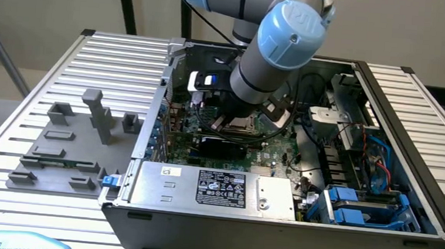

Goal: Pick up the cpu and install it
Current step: 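Install the second cpu locking lever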

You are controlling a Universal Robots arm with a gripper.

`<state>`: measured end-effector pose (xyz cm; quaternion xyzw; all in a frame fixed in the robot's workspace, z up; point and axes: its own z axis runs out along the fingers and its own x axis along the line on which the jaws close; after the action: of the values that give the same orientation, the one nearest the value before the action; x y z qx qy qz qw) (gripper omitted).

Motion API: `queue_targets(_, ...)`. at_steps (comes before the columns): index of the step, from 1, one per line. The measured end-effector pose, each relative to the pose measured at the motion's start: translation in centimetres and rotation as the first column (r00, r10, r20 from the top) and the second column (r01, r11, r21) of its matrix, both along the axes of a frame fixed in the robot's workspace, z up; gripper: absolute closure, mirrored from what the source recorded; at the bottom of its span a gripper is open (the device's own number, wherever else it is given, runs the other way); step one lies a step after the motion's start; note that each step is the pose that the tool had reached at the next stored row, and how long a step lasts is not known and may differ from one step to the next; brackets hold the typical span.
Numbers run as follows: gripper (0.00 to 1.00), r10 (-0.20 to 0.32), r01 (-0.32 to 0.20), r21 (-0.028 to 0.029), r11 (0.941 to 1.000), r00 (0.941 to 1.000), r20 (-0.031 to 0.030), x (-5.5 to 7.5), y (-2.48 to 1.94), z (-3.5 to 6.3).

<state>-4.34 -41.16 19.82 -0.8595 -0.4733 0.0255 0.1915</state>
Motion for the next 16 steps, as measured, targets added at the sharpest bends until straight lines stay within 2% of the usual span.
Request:
queue_targets(5,0.89,0.012,-0.012,-0.0017,0.9999,0.9999,-0.0001,-0.1,0.11,-0.23)
queue_targets(6,0.89,0.016,-0.016,-0.0018,0.9999,0.9999,-0.0001,-0.1,0.43,-0.28)
queue_targets(12,0.89,0.026,-0.026,-0.0169,0.9995,0.9997,-0.0009,-0.1,0.82,-0.63)
queue_targets(14,0.89,0.027,-0.027,-0.0158,0.9995,0.9996,0.0000,-0.1,1.07,-0.76)
queue_targets(16,0.89,0.029,-0.029,-0.0171,0.9994,0.9996,0.0001,-0.1,1.14,-0.76)
